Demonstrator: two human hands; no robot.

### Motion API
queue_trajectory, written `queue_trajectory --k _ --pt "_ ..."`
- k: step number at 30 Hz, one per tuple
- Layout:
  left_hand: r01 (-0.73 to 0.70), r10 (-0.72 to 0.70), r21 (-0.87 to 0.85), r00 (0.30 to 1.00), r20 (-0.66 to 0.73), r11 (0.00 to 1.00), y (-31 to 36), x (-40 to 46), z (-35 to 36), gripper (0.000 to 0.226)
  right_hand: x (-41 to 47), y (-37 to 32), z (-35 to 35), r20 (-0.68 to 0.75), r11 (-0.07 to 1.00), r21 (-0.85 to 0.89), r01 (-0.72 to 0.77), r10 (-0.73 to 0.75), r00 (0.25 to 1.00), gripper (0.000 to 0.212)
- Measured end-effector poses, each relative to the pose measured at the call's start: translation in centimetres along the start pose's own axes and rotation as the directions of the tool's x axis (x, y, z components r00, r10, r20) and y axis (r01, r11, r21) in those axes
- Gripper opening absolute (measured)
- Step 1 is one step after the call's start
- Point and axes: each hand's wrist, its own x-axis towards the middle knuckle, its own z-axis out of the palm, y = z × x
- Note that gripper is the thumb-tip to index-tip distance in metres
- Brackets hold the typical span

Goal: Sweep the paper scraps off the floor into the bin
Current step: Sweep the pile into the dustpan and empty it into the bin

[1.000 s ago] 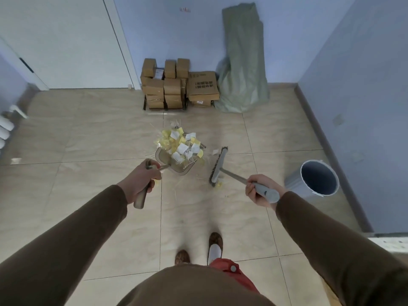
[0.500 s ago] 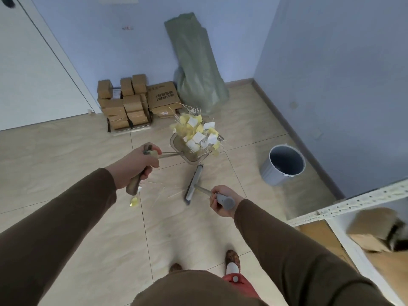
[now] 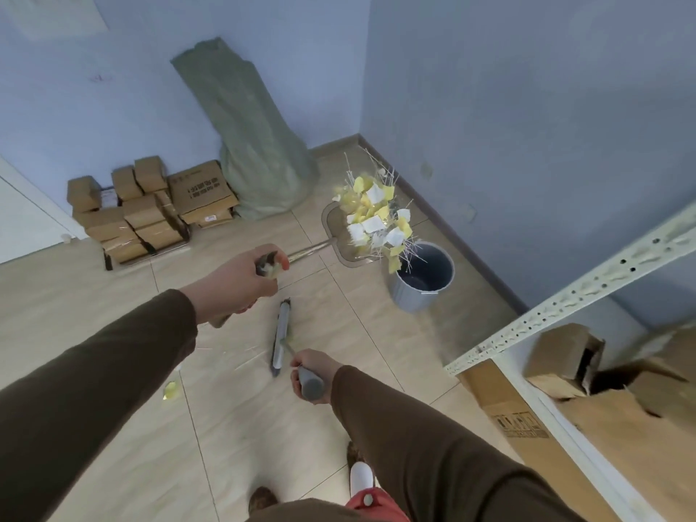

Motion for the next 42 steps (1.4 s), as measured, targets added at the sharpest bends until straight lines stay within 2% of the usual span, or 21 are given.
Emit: queue_trajectory --k 3,6,8,12,14,17,27,32,36,42 --pt "-0.08 0.081 0.231 0.997 0.006 0.97 2.4 1.7 2.3 0.037 0.1 -0.1 -1.2 0.004 0.999 -0.044 0.0 0.0 1.0 0.011" --pt "-0.156 0.15 0.442 0.988 0.048 0.883 4.1 3.0 4.6 0.038 0.1 -0.2 -2.2 0.01 0.997 -0.081 0.003 -0.002 1.0 0.007" --pt "-0.198 0.19 0.562 0.979 0.073 0.803 4.8 3.8 6.2 0.038 0.0 -0.3 -3.0 0.017 0.995 -0.097 0.003 -0.001 1.0 0.006" --pt "-0.239 0.224 0.767 0.966 0.127 0.596 4.1 4.9 8.7 0.04 0.0 -0.5 -4.1 0.004 0.989 -0.149 0.022 -0.022 1.0 0.024" --pt "-0.257 0.223 0.824 0.961 0.163 0.505 3.3 5.0 9.6 0.042 0.0 -0.5 -4.4 -0.001 0.987 -0.16 0.023 -0.023 1.0 0.033" --pt "-0.258 0.187 0.859 0.963 0.194 0.442 2.1 4.9 10.7 0.049 0.1 -0.6 -4.8 -0.013 0.985 -0.17 0.025 -0.028 1.0 0.042" --pt "-0.327 0.172 0.912 0.941 0.291 0.248 0.2 4.5 12.0 0.059 -0.4 -0.7 -4.9 -0.014 0.969 -0.24 0.056 -0.061 0.998 0.046" --pt "-0.323 0.188 0.921 0.94 0.285 0.219 -0.1 4.7 11.5 0.06 -0.5 -0.5 -4.9 0.006 0.964 -0.263 0.033 -0.033 0.999 0.029" --pt "-0.284 0.212 0.93 0.948 0.236 0.233 -0.1 4.7 10.6 0.054 -0.6 -0.8 -5.0 0.011 0.957 -0.291 0.009 -0.006 1.0 0.029" --pt "-0.187 0.223 0.926 0.968 0.116 0.33 -0.2 4.1 8.1 0.047 -1.6 -2.1 -5.6 0.039 0.964 -0.262 -0.034 0.045 0.998 0.024"
